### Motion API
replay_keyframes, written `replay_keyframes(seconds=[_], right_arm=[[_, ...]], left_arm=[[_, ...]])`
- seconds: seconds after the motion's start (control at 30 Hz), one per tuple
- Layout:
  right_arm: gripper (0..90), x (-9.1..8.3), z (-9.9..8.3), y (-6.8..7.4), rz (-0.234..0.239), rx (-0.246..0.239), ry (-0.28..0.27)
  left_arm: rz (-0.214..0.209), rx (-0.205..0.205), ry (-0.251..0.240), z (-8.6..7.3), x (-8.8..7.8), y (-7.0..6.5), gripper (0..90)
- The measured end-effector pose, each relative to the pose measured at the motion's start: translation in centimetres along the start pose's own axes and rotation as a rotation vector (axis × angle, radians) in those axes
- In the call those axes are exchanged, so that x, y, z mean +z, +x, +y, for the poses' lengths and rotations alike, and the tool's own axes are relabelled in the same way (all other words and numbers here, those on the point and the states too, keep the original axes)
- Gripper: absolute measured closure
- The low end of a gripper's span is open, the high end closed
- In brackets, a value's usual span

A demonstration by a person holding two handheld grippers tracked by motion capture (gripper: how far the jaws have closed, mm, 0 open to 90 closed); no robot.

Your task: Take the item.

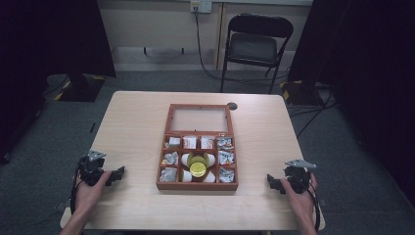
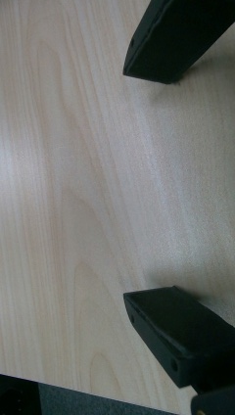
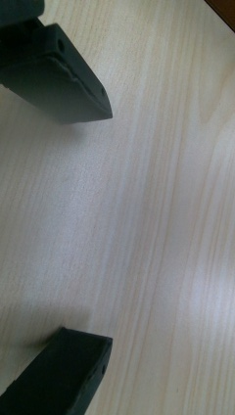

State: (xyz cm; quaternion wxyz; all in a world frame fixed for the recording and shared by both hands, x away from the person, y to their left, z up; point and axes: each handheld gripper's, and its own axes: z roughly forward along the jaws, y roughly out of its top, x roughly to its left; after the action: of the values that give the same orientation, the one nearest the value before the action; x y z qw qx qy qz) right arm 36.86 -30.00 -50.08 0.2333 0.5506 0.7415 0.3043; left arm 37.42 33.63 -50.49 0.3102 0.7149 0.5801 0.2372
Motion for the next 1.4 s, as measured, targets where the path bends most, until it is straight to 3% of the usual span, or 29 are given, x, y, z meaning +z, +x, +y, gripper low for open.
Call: replay_keyframes(seconds=[0.37, 0.5, 0.77, 0.9, 1.4], right_arm=[[0.4, -0.1, 0.0, 0.0, -0.017, 0.015, 0.004], [16.1, -0.5, 0.0, -0.1, -0.021, 0.02, -0.023], [14.5, -0.8, 0.1, 0.1, -0.005, 0.018, -0.019], [16.7, -1.1, 0.1, 0.1, 0.014, 0.03, -0.027], [25.2, -1.6, 0.7, 1.1, 0.007, 0.035, -0.048]], left_arm=[[-0.014, 0.015, 0.001, 0.1, 0.0, -0.1, 0.0], [-0.014, 0.014, 0.001, 0.1, 0.1, -0.1, 0.0], [-0.014, 0.014, 0.001, 0.1, 0.1, -0.1, 0.0], [-0.011, 0.014, 0.002, 0.1, 0.0, -0.1, 0.0], [-0.01, 0.011, 0.001, 0.1, 0.1, -0.1, 0.0]])
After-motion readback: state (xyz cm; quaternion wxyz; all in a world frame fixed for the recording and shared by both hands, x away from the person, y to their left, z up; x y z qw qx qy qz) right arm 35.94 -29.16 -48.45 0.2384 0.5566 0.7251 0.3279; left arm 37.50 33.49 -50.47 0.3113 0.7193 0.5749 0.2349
